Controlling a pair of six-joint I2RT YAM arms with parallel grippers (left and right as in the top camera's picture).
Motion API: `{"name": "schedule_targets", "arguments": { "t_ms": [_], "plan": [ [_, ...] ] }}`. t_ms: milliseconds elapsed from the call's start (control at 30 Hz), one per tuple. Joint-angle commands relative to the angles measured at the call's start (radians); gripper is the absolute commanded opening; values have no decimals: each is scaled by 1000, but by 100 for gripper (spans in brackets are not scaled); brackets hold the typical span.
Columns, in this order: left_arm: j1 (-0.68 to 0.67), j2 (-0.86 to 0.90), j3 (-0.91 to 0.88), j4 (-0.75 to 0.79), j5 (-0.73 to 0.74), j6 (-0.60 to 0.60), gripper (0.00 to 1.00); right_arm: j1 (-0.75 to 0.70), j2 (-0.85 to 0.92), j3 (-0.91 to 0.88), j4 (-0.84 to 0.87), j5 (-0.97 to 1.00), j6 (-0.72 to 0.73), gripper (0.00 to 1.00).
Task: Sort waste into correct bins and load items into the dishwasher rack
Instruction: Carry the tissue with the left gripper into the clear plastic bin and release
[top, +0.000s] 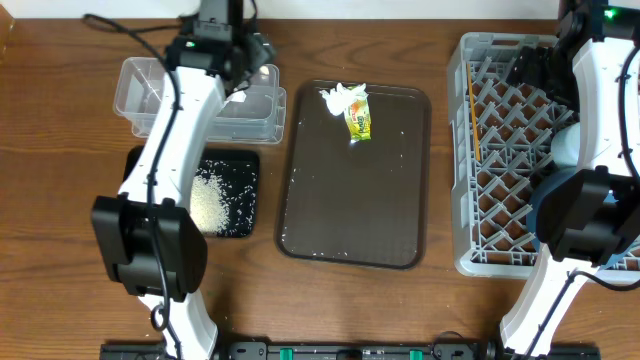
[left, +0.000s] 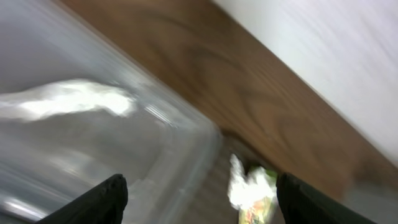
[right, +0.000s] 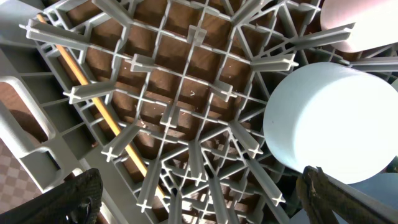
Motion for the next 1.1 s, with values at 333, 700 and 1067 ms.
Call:
{"name": "schedule_targets", "arguments": {
  "t_ms": [333, 700, 1067],
  "plan": [
    [-286, 152, -4, 138, -140, 301, 81, -4, -38, 16, -2, 6, 17, 99],
    [-347, 337, -4, 134, -95, 174, 81, -4, -38, 16, -2, 6, 16, 99],
    [-386, 386, -5, 121, -96, 141, 79, -4, -38, 16, -2, 6, 16, 99]
  ]
}}
